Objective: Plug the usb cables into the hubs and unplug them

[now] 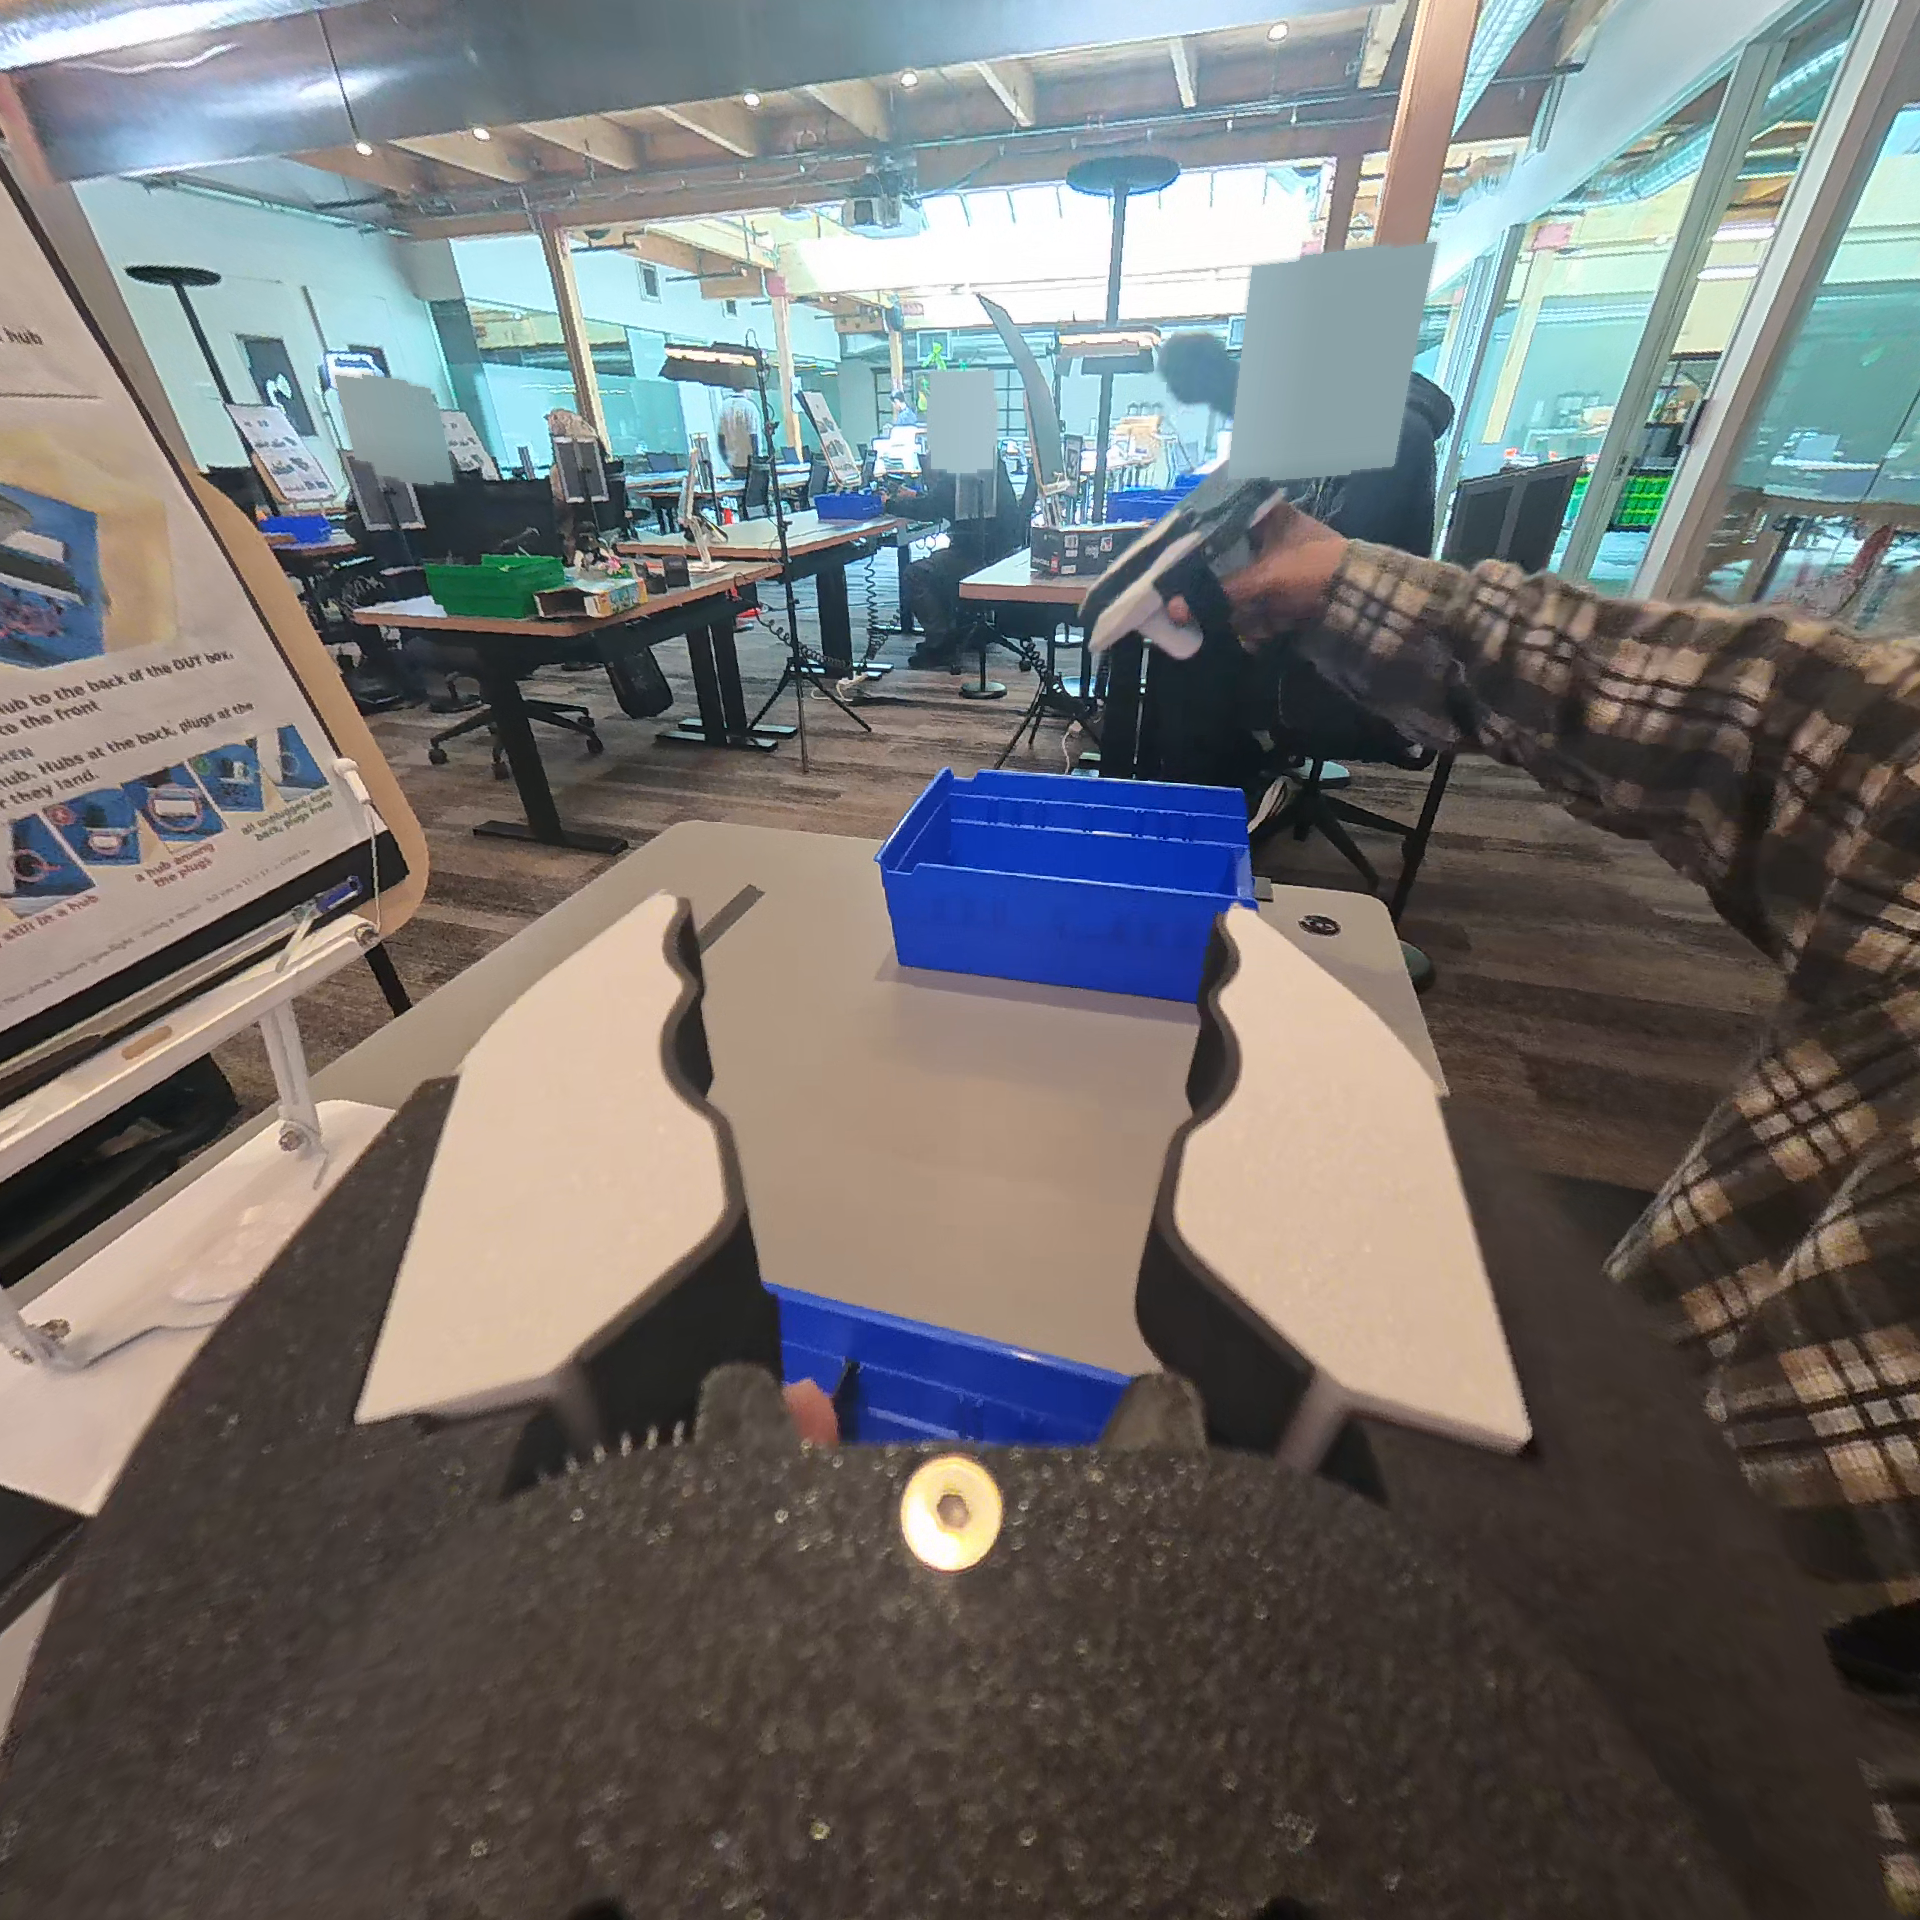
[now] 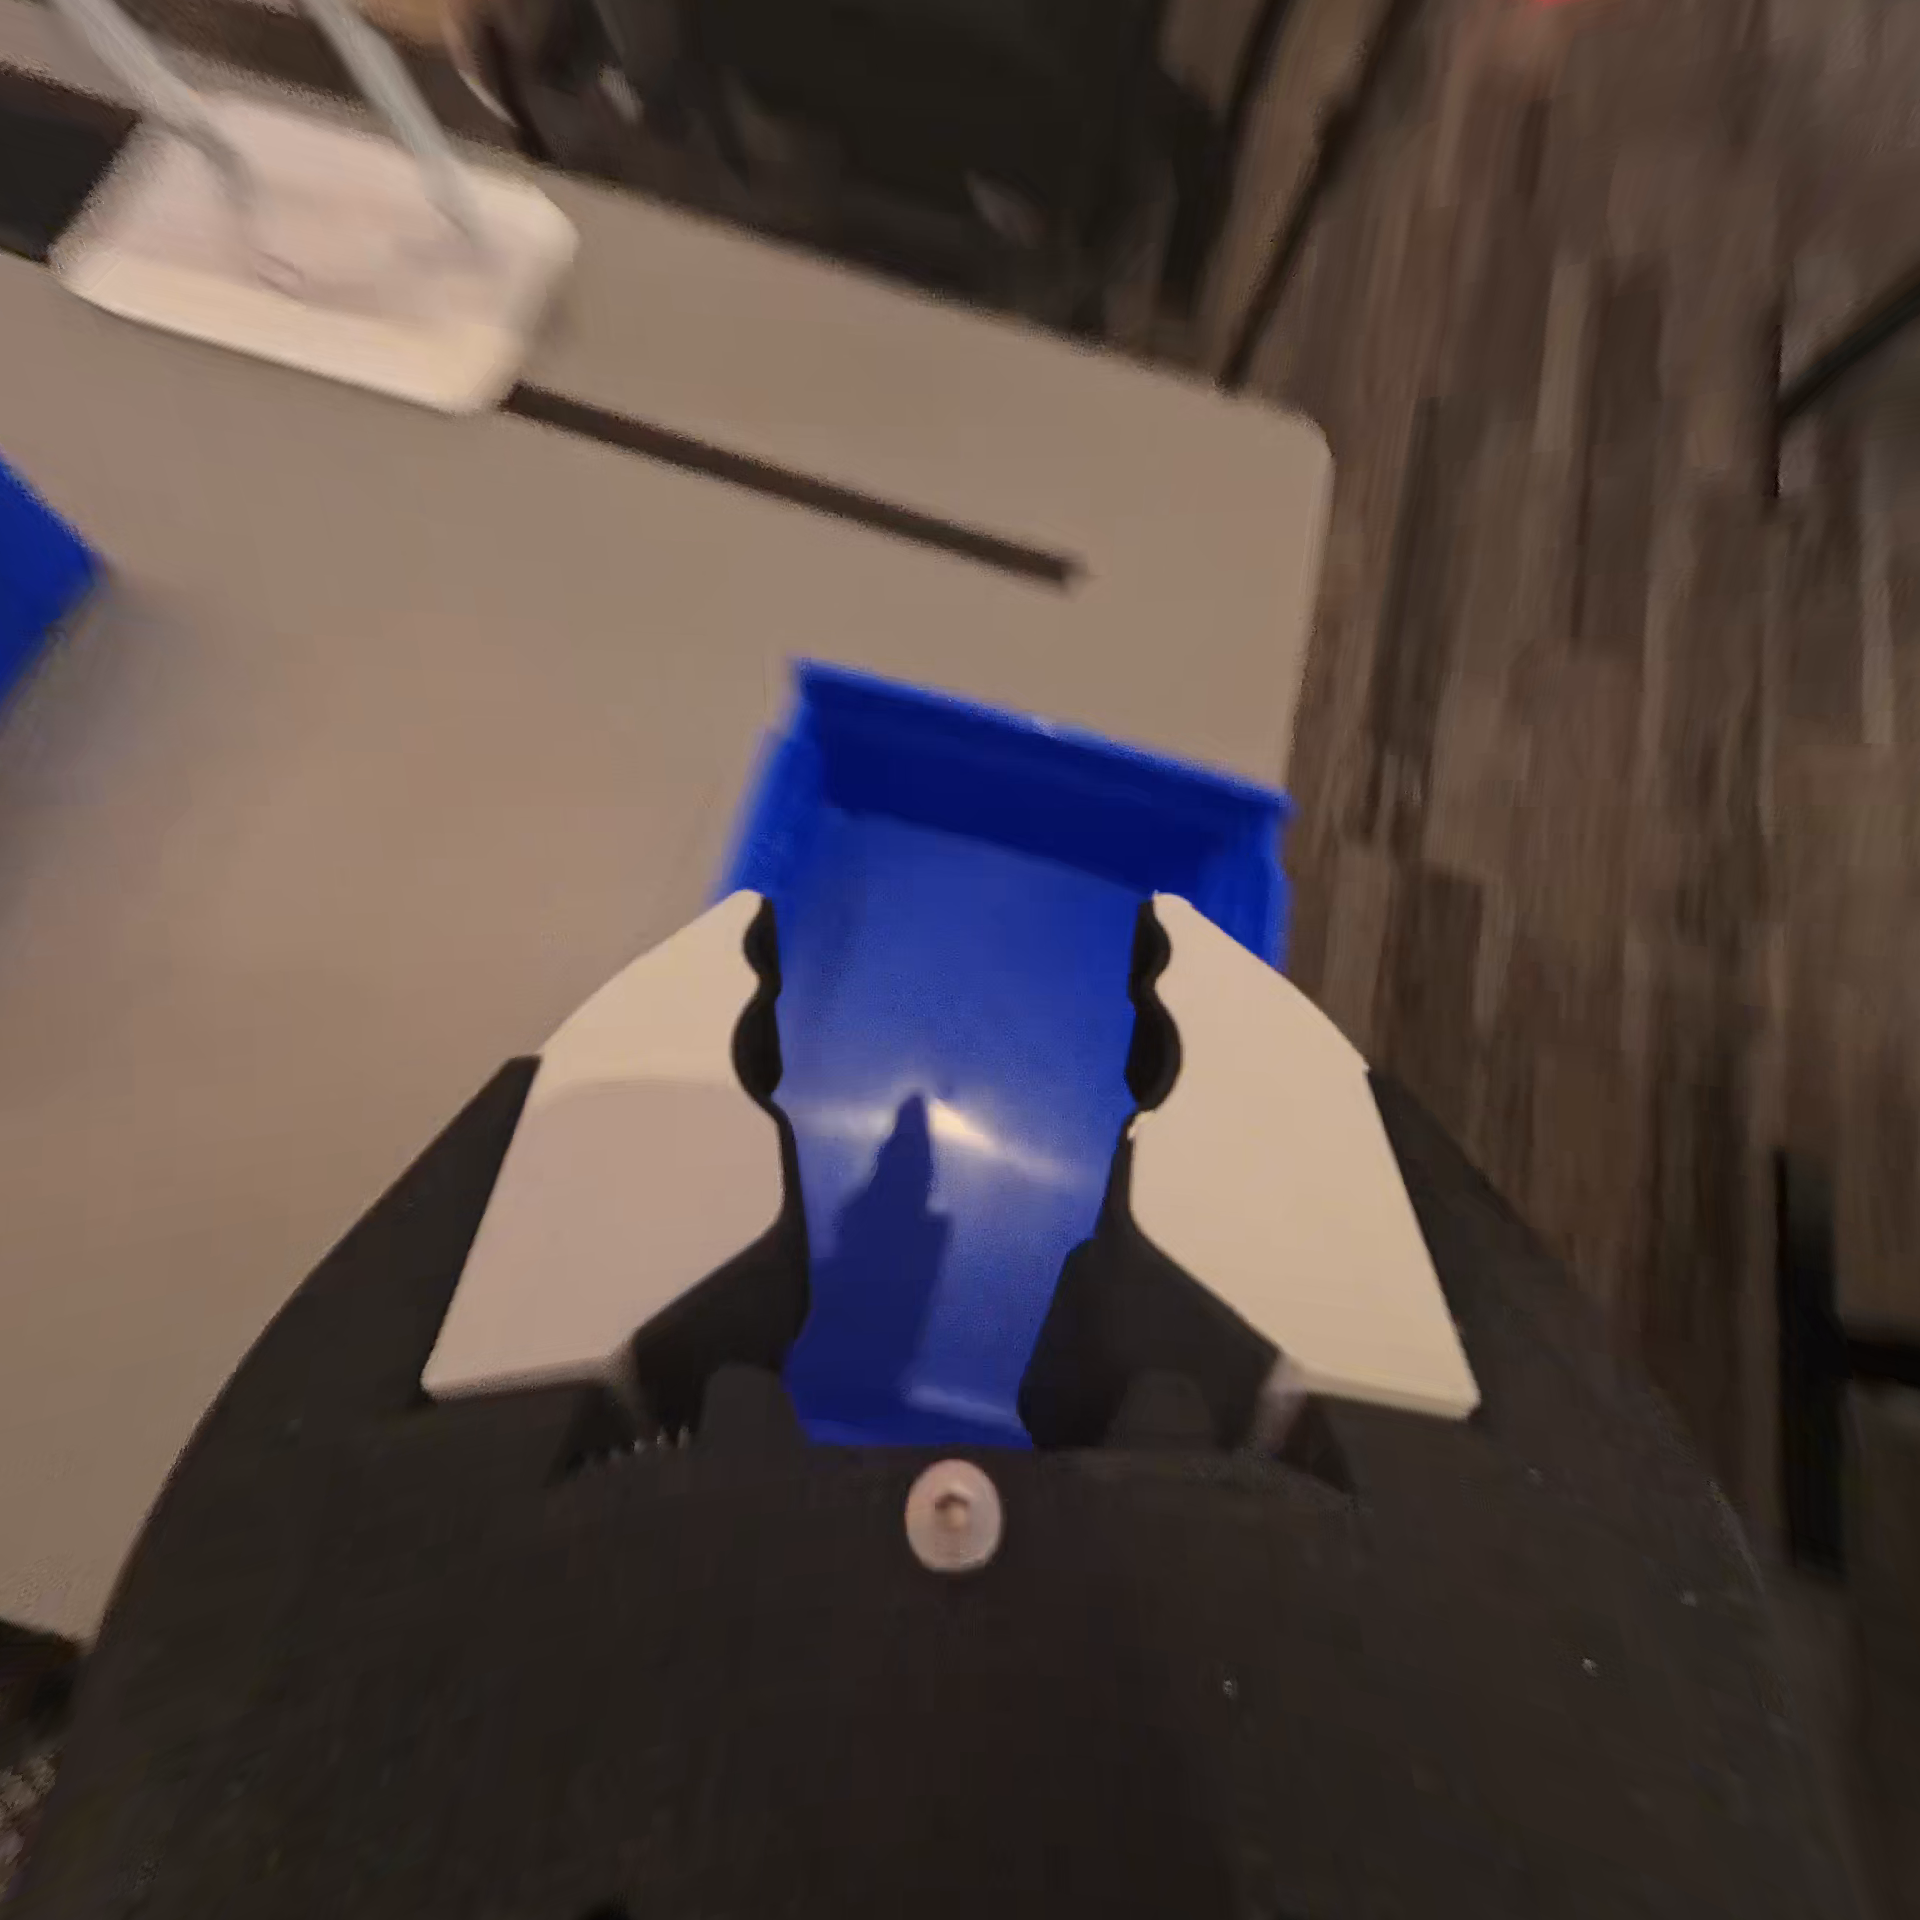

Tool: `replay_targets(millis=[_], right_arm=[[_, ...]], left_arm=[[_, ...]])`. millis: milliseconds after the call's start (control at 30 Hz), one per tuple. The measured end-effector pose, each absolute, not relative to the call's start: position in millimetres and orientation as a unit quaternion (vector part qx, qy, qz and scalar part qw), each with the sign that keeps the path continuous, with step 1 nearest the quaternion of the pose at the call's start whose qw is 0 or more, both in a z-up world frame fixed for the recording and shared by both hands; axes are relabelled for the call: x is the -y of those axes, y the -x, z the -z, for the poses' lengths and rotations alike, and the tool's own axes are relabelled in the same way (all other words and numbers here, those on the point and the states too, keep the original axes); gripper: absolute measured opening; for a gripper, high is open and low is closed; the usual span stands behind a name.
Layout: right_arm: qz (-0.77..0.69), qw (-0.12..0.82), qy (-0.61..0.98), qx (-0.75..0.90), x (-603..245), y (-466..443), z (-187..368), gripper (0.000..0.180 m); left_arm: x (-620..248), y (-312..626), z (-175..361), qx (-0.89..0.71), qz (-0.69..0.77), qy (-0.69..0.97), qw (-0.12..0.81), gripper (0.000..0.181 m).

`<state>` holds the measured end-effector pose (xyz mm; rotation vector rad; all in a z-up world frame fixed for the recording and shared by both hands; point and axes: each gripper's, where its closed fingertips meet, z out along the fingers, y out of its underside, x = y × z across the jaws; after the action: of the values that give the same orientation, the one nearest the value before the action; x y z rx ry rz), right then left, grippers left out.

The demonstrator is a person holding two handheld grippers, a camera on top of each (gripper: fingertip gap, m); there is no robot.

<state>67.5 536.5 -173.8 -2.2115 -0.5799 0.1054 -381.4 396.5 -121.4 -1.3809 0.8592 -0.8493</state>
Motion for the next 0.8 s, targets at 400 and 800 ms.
replay_targets(millis=[400,800], right_arm=[[-0.230,0.498,0.751,0.367,-470,203,284,0.079],[-0.271,0.548,0.691,0.386,-506,212,339,0.066]], left_arm=[[-404,402,130,-0.374,0.282,0.627,0.623,0.094],[-410,479,188,-0.264,0.200,0.691,0.643,0.090]])
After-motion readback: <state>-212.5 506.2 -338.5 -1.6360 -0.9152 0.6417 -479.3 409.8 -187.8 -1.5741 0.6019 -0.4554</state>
